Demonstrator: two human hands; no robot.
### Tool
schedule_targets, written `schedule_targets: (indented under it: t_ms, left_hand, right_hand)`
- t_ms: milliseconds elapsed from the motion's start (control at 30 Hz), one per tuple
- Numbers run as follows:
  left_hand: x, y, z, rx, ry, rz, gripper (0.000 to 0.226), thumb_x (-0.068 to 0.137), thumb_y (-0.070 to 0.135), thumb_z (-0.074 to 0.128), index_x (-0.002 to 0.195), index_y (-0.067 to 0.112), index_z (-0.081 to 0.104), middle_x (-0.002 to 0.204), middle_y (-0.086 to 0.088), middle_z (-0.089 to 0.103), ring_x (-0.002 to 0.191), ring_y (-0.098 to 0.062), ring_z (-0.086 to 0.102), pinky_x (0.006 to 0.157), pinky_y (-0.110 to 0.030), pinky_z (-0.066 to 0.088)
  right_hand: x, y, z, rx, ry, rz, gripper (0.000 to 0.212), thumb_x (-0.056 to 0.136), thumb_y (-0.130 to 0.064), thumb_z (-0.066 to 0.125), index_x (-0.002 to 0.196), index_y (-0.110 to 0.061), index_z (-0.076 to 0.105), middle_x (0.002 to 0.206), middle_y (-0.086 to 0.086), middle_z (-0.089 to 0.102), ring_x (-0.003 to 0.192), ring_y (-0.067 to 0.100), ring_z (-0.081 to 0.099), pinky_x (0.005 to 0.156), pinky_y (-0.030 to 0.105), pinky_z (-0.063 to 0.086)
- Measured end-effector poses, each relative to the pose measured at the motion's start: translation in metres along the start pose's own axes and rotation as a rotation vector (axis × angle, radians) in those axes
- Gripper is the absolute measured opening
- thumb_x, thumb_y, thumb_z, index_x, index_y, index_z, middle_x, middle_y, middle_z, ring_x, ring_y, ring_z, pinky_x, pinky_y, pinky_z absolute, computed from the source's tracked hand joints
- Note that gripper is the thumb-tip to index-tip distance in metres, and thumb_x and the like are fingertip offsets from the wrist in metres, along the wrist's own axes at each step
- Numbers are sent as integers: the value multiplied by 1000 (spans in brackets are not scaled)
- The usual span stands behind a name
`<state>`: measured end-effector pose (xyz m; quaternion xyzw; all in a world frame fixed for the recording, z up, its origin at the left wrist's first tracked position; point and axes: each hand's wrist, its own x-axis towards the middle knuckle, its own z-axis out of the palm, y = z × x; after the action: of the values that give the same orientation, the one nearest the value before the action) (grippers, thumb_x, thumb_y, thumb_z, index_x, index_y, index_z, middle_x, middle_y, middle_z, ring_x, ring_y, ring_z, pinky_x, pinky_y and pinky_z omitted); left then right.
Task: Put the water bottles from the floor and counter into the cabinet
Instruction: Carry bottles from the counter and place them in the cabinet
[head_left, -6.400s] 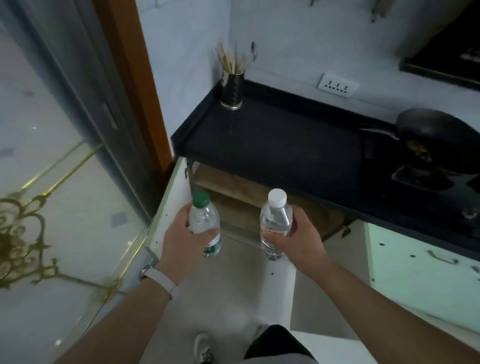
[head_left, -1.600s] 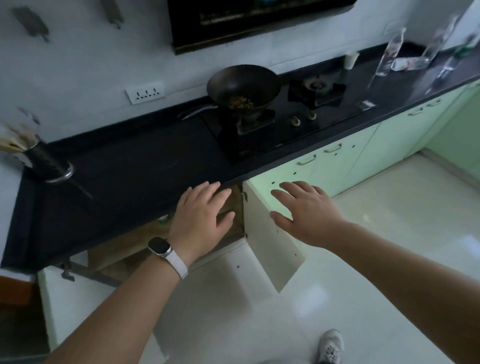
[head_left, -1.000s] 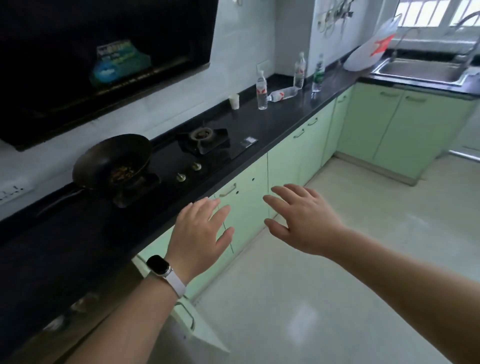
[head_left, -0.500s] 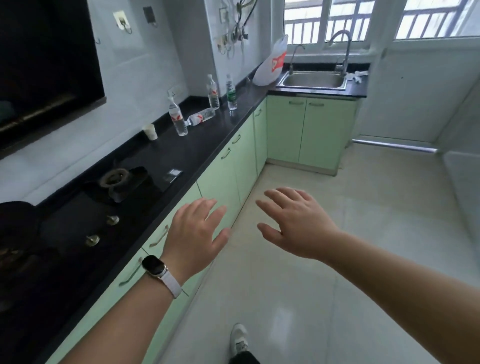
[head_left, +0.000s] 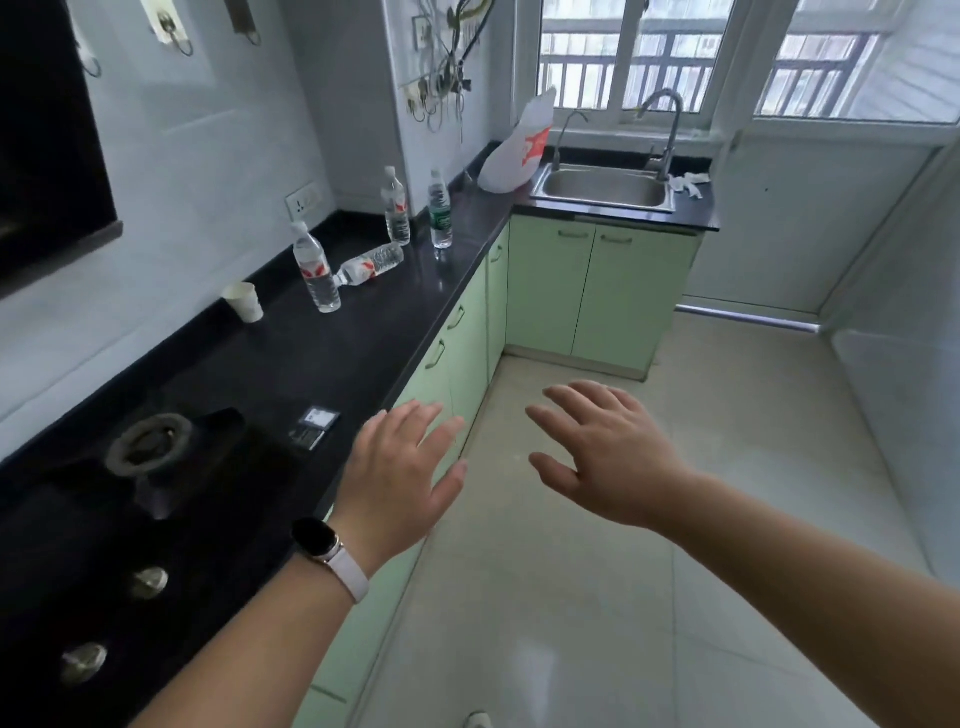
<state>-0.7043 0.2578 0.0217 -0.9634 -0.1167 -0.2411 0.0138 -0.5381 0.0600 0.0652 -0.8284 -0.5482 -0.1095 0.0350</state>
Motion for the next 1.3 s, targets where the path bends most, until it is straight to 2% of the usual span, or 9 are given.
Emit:
schedule_targets:
  t_ms: [167,533,733,933,1033,1300]
  left_hand:
    - [39,-45,15,-11,-27,-7,48,92,45,48,125,15,66,128,-10,65,123,-34,58,102,-56,46]
    - [109,-95,44,9,-32,-54,47,91,43,52,124,15,68,127,-9,66,122,-34,59,100,-54,49]
    - [171,-111,76,70,-45,-113,47,91,44,50,122,15,70,126,-9,67,121,-34,60,99,-51,49]
    - [259,-111,106,106,-73,-170,50,92,46,47,124,15,69,128,-9,67,123,-33,59,100,-50,48]
    - [299,-111,119,129,-65,-205,51,93,46,47,126,14,68,130,-9,66,125,-33,58,101,-50,47]
    - [339,-131,144,196,-87,-318,50,93,45,48,127,14,67,130,-9,66,125,-32,58,100,-48,46]
  right_hand:
    - [51,2,9,0,26,29,55,90,-58,42,130,-23,58,129,5,60,122,30,53,100,42,43]
    - [146,40,34,57,13,15,58,92,-59,36,132,-23,57,132,5,60,124,30,52,100,44,43]
    - [208,92,64,111,-31,-30,61,92,-61,31,136,-25,52,138,4,55,129,29,47,105,45,39]
    - [275,172,79,135,6,-70,56,92,-59,38,131,-23,57,132,4,59,123,29,52,102,43,42]
    - [307,210,86,143,-2,-105,58,93,-60,36,135,-24,54,136,4,57,126,29,49,104,43,39]
    - [373,253,106,200,-26,-177,58,93,-59,36,136,-24,54,135,2,57,125,28,50,102,43,41]
